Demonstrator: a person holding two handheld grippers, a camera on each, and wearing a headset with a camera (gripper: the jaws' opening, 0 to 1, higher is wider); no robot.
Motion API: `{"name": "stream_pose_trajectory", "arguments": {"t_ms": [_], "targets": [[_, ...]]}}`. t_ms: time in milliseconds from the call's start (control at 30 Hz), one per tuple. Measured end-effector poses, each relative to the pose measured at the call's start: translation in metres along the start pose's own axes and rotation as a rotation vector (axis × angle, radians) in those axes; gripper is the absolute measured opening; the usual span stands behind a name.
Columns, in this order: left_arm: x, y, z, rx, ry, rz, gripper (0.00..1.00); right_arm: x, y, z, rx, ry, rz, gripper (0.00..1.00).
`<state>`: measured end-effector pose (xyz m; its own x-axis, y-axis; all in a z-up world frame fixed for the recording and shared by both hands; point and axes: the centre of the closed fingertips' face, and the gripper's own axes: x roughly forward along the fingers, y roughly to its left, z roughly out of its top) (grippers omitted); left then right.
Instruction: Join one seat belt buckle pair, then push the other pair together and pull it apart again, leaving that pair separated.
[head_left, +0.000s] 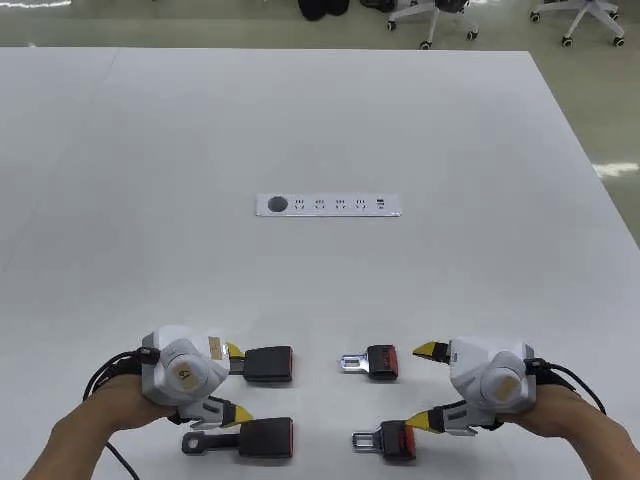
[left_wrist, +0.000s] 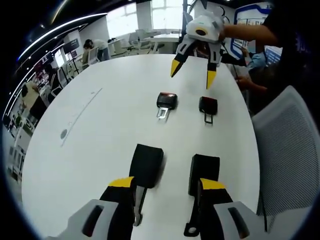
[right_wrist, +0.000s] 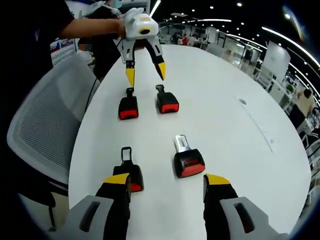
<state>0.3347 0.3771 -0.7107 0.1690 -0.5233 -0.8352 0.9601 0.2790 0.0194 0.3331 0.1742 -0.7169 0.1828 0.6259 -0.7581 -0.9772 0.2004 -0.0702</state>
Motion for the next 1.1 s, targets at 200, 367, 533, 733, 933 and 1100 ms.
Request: {"name": "stream_pose_trajectory", "arguments": {"t_ms": [200,367,533,733,933,1100], "targets": [[0.007,0.012,-0.004,0.014,0.018,-0.013,0.5,0.006,-0.01,0.003,-0.029,-0.005,0.009,0.52],[0.014,0.023,-0.008,0.017,0.027,-0.018,0.48,0.015,-0.02,0.001,-0.059,-0.005,0.012,0.49],[0.023,0.03,-0.009,0.03,0.046,-0.027,0.46,0.023,-0.027,0.001,-0.081,-0.007,0.017,0.46],[0.035,0.035,-0.01,0.047,0.072,-0.05,0.43,0.031,-0.033,0.002,-0.089,-0.006,0.018,0.44],[0.047,0.039,-0.016,0.052,0.099,-0.072,0.41,0.041,-0.037,-0.005,-0.079,-0.001,0.03,0.42],[0.053,0.04,-0.02,0.069,0.128,-0.093,0.39,0.051,-0.042,-0.008,-0.068,0.012,0.033,0.4]]}}
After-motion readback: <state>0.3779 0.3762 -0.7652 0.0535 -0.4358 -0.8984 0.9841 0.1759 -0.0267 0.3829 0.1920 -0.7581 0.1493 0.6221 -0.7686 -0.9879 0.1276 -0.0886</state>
